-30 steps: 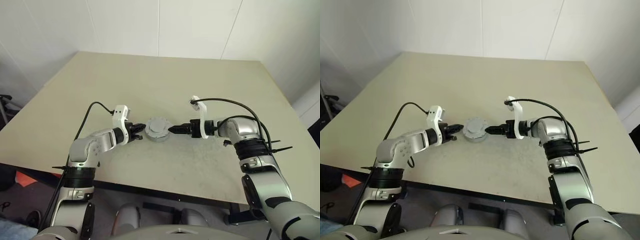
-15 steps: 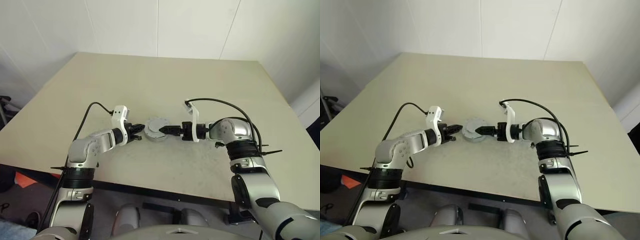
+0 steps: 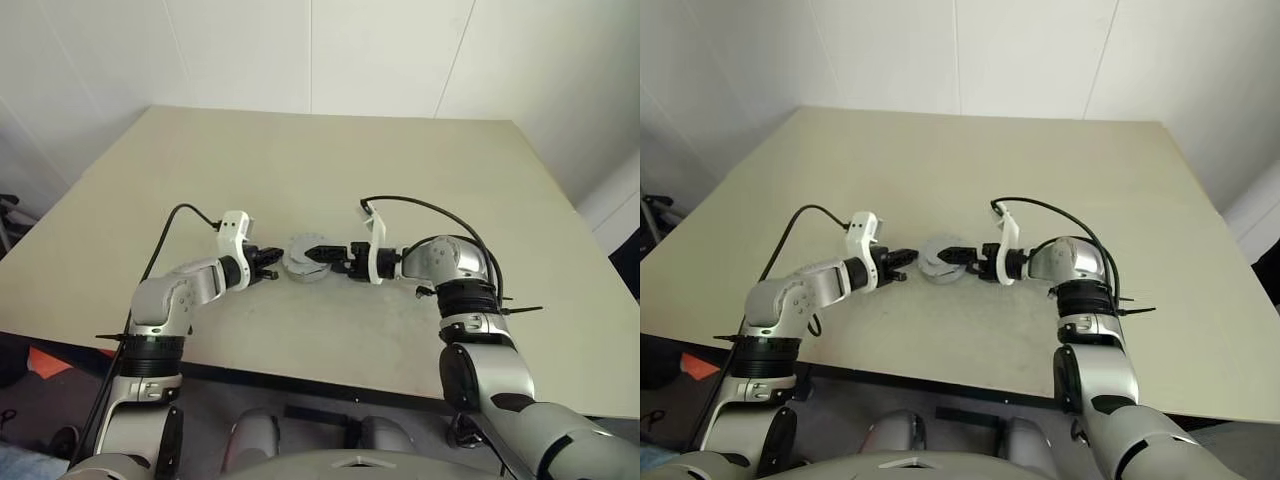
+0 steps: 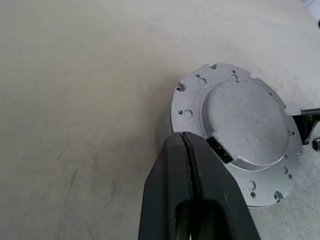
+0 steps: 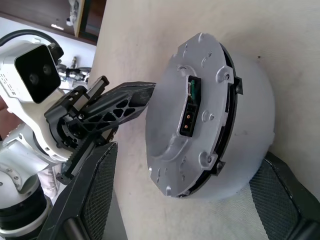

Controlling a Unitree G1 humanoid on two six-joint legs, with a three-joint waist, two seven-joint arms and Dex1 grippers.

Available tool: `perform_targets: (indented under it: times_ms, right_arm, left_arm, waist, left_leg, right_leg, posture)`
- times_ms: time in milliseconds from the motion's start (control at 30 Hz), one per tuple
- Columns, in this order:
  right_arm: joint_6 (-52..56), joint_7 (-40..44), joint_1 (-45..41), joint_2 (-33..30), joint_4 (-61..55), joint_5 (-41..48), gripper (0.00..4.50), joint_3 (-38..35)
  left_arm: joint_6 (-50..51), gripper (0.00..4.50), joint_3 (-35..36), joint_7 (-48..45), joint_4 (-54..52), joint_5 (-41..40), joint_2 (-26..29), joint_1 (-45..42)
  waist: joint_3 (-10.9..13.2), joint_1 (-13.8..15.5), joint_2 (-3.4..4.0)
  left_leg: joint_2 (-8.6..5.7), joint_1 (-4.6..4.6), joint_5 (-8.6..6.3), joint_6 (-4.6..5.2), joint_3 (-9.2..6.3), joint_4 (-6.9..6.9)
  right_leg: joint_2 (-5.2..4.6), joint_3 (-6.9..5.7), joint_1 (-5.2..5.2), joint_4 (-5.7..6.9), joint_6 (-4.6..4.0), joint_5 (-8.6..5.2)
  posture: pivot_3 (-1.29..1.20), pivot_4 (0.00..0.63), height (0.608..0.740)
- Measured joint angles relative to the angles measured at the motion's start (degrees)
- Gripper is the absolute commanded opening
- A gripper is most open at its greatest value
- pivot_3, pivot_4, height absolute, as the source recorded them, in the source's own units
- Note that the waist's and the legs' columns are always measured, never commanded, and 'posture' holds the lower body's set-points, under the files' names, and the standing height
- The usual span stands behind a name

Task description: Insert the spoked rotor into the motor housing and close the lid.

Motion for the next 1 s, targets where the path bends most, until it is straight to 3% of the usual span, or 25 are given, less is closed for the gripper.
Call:
perform_targets:
  times_ms: [367, 467, 633, 1000]
  right_arm:
    - [-5.0, -5.7, -2.0, 3.7, 4.5, 0.0, 4.47, -3.3]
    - [-6.9, -7.4, -3.1, 4.0, 6.9, 0.0, 3.86, -4.0]
    - [-9.2, -8.5, -3.8, 3.9, 9.5, 1.0, 2.28, -5.5]
    - [-10.3, -9.4, -5.8, 3.3, 12.3, 1.7, 2.20, -6.1]
  left_arm:
    - [-0.4, 0.00, -0.1, 0.0, 0.0, 0.0, 0.0, 0.0]
    - [-0.4, 0.00, -0.1, 0.0, 0.0, 0.0, 0.1, 0.0]
    - [-0.5, 0.00, -0.1, 0.0, 0.0, 0.2, 0.2, 0.1]
    - [-1.6, 0.00, 0.2, 0.1, 0.1, 0.6, 0.1, 0.3]
  waist:
    - [0.0, -0.1, 0.00]
    - [0.0, 0.0, 0.00]
    - [0.0, 0.1, 0.01]
    - [0.0, 0.3, 0.01]
  left_leg:
    - [0.02, 0.08, 0.19, -0.30, 0.00, -0.04]
    - [0.02, 0.12, 0.25, -0.39, 0.00, -0.04]
    - [0.01, 0.09, 0.26, -0.38, -0.01, -0.05]
    - [0.00, 0.02, 0.23, -0.33, -0.03, -0.10]
  right_leg:
    - [0.00, 0.00, -0.03, 0.08, 0.22, -0.11]
    - [0.00, 0.00, 0.03, 0.11, 0.20, -0.09]
    - [0.00, -0.01, -0.10, 0.09, 0.14, -0.04]
    - [0.00, -0.04, -0.13, 0.06, -0.09, 0.07]
  posture:
    - [0.00, 0.000, 0.740]
    - [0.00, 0.000, 0.740]
    - [0.00, 0.000, 0.740]
    - [0.00, 0.000, 0.740]
